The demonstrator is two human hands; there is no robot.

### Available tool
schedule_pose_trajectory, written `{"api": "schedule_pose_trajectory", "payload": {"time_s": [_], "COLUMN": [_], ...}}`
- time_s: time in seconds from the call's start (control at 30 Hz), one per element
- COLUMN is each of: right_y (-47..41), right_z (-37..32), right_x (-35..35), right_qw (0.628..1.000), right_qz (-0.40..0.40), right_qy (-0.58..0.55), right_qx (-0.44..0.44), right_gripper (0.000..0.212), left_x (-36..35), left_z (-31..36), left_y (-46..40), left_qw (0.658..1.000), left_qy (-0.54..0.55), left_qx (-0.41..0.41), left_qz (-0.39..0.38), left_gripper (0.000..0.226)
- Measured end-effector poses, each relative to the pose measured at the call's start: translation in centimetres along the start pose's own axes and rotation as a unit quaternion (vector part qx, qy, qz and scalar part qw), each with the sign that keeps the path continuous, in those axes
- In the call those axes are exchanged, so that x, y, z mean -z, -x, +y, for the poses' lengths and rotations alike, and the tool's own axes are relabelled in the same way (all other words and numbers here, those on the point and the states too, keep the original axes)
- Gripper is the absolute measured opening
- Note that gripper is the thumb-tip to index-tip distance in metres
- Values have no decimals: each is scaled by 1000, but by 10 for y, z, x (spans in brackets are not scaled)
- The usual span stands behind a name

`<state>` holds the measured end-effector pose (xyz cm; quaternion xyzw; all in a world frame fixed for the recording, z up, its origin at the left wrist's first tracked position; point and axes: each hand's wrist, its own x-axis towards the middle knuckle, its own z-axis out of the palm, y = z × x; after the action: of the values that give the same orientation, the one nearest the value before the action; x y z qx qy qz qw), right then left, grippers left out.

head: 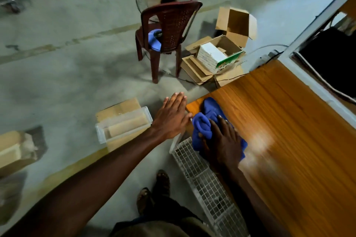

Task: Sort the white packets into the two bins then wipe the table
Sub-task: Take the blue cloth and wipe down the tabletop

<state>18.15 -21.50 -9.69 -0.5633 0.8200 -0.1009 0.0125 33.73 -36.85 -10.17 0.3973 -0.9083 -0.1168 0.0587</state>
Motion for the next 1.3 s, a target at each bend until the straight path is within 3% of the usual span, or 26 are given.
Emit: {"api": "schedule_pose_trajectory", "payload": {"time_s": [0.13, 0.27, 0.57, 0.7, 0.87, 1.13, 1.3], "right_y": [-28, -62, -130, -154, -175, -199, -190], "right_z": [-21, -41, -81, -119, -178, -242, -250], "right_x": [-7, -15, -27, -34, -63, -198, -292], "right_qw": [999, 998, 961, 949, 944, 883, 841], "right_qz": [39, 27, 15, -25, -129, -218, -249], "right_qy": [-8, -6, 5, -8, -8, 43, 79], "right_qx": [23, 49, 275, 315, 305, 413, 474], "right_gripper": [59, 57, 62, 57, 61, 54, 69], "left_x": [9, 15, 11, 7, 4, -20, -41], "left_z": [-21, -45, -100, -126, -163, -225, -246], "left_y": [7, 17, 47, 59, 70, 80, 87], "left_qw": [998, 994, 977, 970, 961, 954, 948], "left_qy": [9, 28, 64, 68, 69, 46, 58], "left_qx": [53, 102, 203, 233, 266, 293, 311], "left_qz": [14, 15, 6, 10, 31, 32, 43], "left_gripper": [70, 72, 72, 70, 64, 63, 62]}}
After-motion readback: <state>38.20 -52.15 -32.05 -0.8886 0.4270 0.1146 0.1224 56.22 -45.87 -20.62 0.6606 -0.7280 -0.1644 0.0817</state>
